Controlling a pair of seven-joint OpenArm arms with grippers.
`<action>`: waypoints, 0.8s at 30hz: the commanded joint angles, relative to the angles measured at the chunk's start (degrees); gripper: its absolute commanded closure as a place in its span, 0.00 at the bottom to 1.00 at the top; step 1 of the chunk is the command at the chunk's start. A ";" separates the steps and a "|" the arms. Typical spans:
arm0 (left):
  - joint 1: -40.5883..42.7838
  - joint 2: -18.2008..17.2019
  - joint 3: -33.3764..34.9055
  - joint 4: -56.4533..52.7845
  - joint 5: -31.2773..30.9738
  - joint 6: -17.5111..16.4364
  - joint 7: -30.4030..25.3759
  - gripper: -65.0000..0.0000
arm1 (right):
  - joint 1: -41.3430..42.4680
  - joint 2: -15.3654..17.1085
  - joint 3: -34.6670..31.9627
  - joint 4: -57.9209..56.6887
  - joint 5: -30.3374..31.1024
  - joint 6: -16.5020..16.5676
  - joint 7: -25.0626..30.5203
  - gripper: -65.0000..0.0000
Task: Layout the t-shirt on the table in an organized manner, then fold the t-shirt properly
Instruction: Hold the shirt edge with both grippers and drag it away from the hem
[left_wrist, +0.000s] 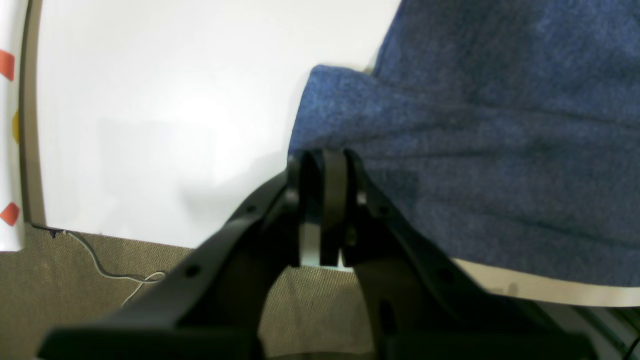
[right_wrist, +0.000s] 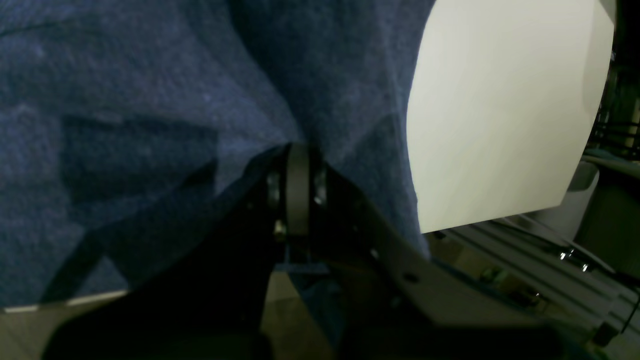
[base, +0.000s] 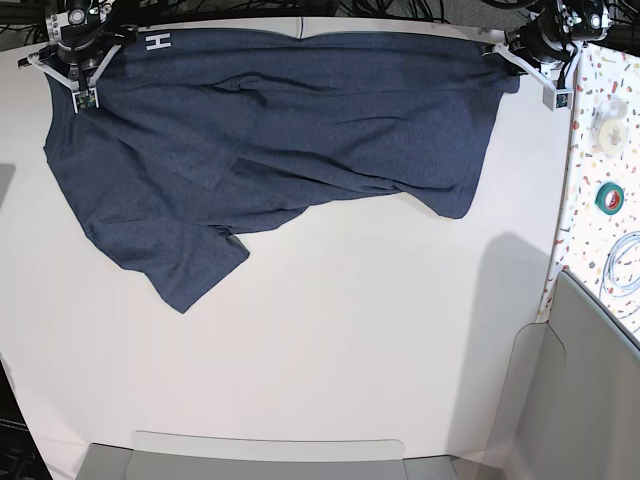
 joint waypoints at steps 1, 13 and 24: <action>0.65 -0.69 -0.46 0.55 0.29 0.01 -0.54 0.94 | -1.19 0.80 -0.07 -2.07 1.36 1.67 -2.97 1.00; 1.97 -0.69 -0.64 0.55 0.29 0.01 -0.63 0.94 | -1.98 2.47 1.25 -3.39 1.01 1.67 -2.97 1.00; 2.67 -0.69 -5.65 0.63 0.29 0.01 -0.63 0.94 | -2.77 3.26 1.25 -2.95 1.01 1.67 -2.97 1.00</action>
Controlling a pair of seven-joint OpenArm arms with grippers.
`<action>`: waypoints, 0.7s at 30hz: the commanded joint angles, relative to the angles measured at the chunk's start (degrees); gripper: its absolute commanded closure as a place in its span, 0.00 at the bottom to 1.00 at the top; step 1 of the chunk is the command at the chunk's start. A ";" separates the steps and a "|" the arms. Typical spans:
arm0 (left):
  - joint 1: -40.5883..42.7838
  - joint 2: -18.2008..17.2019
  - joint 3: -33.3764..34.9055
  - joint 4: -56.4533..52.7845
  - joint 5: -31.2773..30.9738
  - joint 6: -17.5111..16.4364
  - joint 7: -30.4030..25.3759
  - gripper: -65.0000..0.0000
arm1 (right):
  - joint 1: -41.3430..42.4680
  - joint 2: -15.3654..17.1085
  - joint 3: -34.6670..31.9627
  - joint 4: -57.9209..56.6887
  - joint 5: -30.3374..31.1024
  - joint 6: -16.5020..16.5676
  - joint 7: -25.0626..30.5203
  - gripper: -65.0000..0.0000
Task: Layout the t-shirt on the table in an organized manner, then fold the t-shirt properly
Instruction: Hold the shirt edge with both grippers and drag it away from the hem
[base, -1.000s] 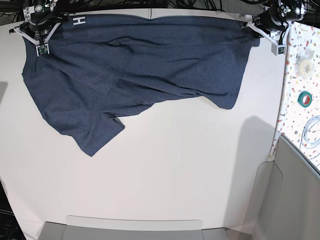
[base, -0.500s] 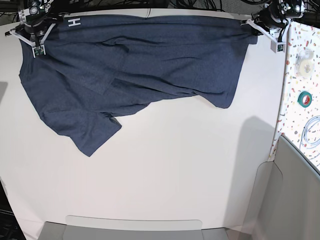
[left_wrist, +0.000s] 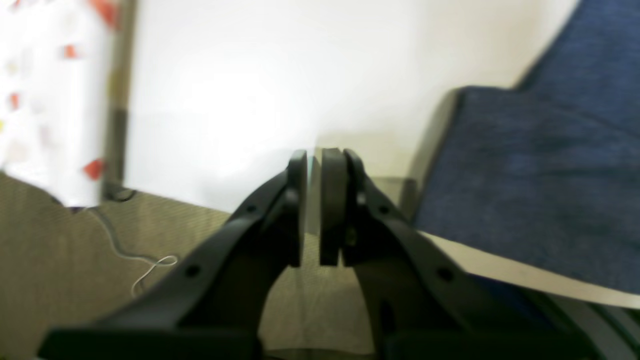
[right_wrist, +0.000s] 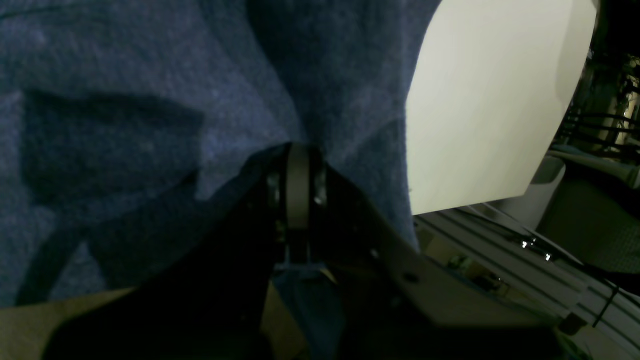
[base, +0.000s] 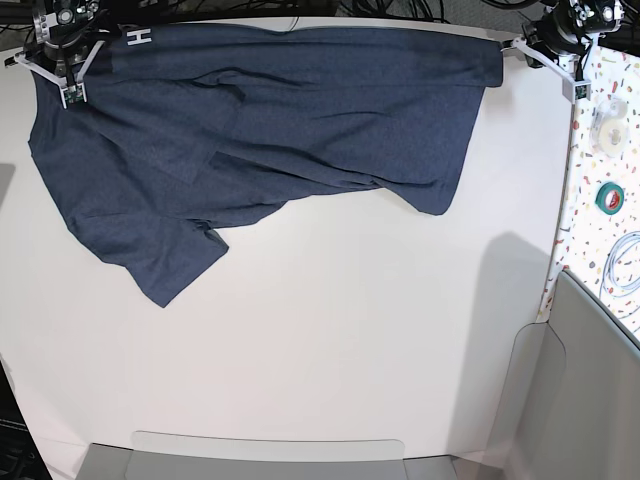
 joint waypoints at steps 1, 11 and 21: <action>0.40 -0.62 -0.54 0.92 0.49 0.21 -0.65 0.94 | -1.06 -0.04 -0.06 -0.31 1.73 1.50 -3.36 1.00; -0.92 -0.45 -0.54 1.18 0.49 0.21 -0.65 0.94 | 0.34 -0.31 0.11 3.65 1.73 1.50 -3.62 1.00; -2.06 -0.53 -0.62 1.27 0.49 0.21 -0.65 0.94 | 2.28 -0.31 2.40 6.38 1.73 1.50 -3.71 0.70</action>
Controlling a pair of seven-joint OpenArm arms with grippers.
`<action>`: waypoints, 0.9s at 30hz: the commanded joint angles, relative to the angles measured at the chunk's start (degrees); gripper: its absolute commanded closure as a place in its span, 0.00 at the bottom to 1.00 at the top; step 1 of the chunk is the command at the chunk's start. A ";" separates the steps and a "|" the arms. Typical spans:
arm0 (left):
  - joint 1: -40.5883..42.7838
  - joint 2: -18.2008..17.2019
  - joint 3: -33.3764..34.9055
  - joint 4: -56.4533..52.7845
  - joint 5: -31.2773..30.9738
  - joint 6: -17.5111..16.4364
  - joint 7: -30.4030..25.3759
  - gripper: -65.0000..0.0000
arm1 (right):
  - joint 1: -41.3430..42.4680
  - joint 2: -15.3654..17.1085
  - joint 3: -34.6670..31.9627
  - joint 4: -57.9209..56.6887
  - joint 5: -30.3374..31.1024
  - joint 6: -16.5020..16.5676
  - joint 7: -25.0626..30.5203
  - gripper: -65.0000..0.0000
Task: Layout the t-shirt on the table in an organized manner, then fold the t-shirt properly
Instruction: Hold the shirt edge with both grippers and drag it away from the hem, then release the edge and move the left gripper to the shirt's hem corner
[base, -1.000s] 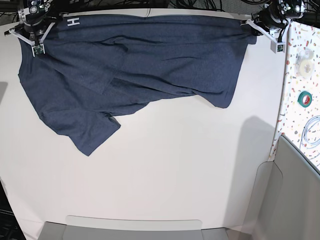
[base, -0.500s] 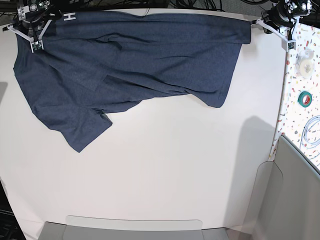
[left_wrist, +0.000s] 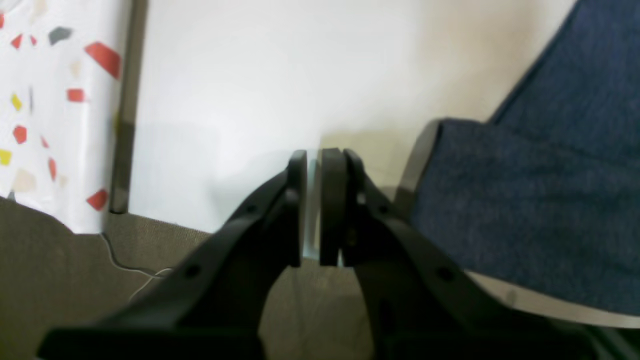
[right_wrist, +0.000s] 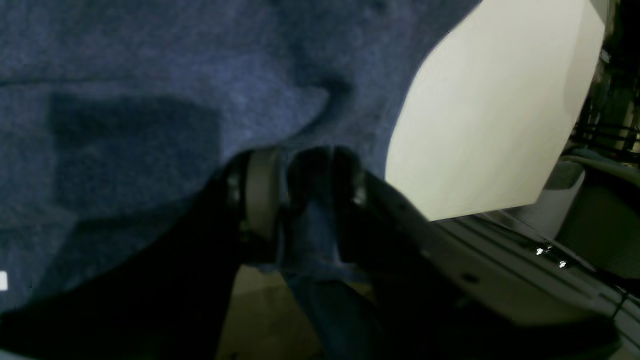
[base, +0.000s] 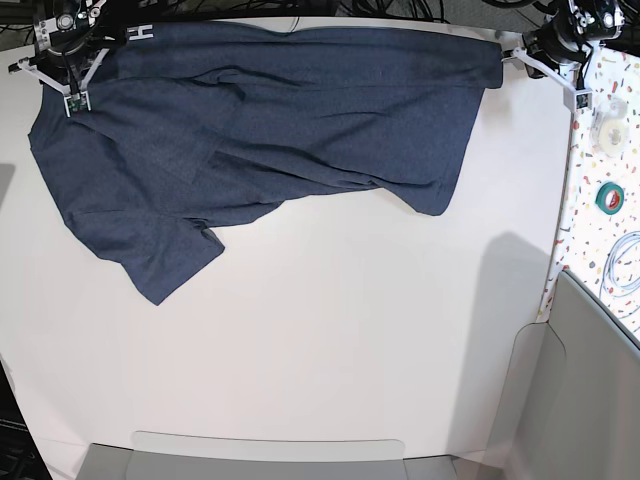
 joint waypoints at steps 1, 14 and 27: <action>0.34 -0.67 -0.62 0.96 0.07 -0.01 -0.69 0.94 | 0.20 0.79 1.50 1.68 -0.91 -0.27 0.33 0.69; -1.94 -0.58 -4.84 2.99 -0.10 -0.01 -0.34 0.94 | 0.82 3.34 9.59 3.52 -0.47 -0.19 0.33 0.69; -19.79 -2.42 -4.93 2.90 -0.28 -0.10 6.96 0.84 | 19.01 -2.11 23.57 3.26 12.62 -0.10 0.33 0.69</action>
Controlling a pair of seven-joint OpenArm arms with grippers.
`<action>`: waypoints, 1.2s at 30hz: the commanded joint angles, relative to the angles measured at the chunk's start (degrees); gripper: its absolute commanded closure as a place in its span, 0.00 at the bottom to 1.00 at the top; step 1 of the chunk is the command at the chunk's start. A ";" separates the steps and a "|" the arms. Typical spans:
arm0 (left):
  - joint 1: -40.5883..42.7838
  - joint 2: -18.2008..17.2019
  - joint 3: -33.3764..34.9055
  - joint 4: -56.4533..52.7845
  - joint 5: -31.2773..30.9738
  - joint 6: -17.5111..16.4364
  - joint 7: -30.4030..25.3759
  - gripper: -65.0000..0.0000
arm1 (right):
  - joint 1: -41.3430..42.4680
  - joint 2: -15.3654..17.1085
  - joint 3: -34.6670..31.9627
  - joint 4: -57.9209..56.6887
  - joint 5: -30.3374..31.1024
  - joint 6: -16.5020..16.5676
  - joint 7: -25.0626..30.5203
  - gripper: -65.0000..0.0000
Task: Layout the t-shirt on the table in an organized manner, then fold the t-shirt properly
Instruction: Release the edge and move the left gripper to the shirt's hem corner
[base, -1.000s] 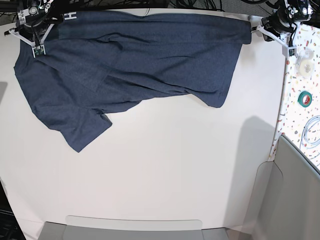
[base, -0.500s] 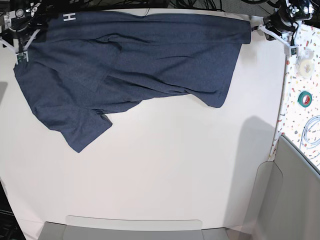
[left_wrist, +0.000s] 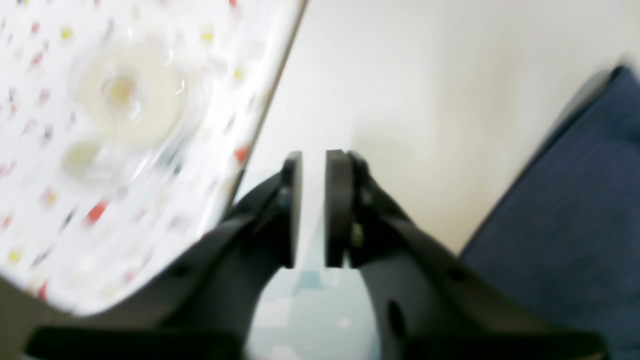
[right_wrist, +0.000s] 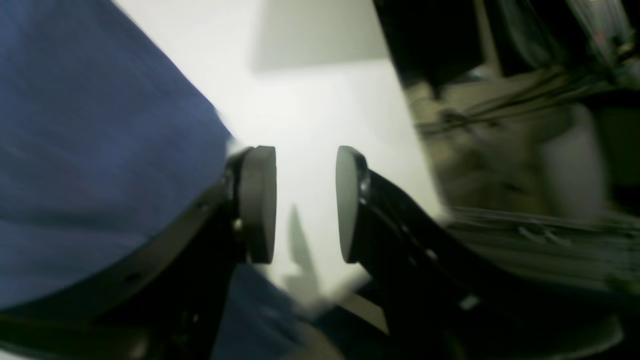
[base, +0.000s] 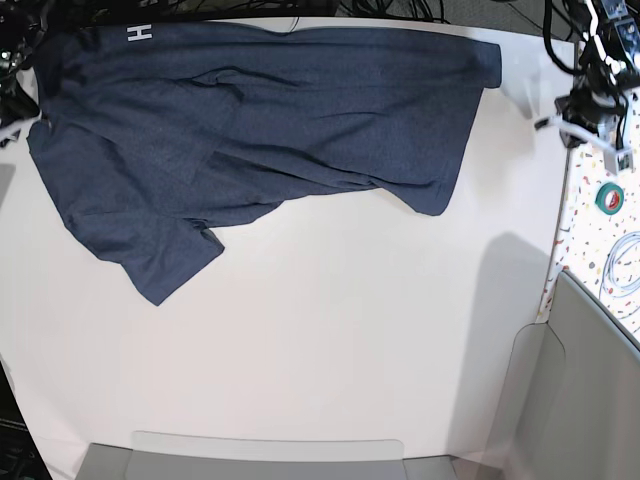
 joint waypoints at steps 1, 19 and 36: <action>-4.18 -1.00 1.24 0.73 -0.63 -0.36 0.63 0.81 | 1.78 -0.33 0.36 0.79 -0.51 -0.25 1.19 0.69; -39.70 4.97 18.47 -38.04 -0.72 -0.27 11.49 0.67 | 10.31 -5.34 -14.76 -7.03 -3.50 -0.34 1.19 0.69; -35.92 10.25 18.56 -38.30 -8.54 -0.27 11.49 0.67 | 10.57 -5.34 -16.96 -11.08 -3.67 -0.34 1.27 0.69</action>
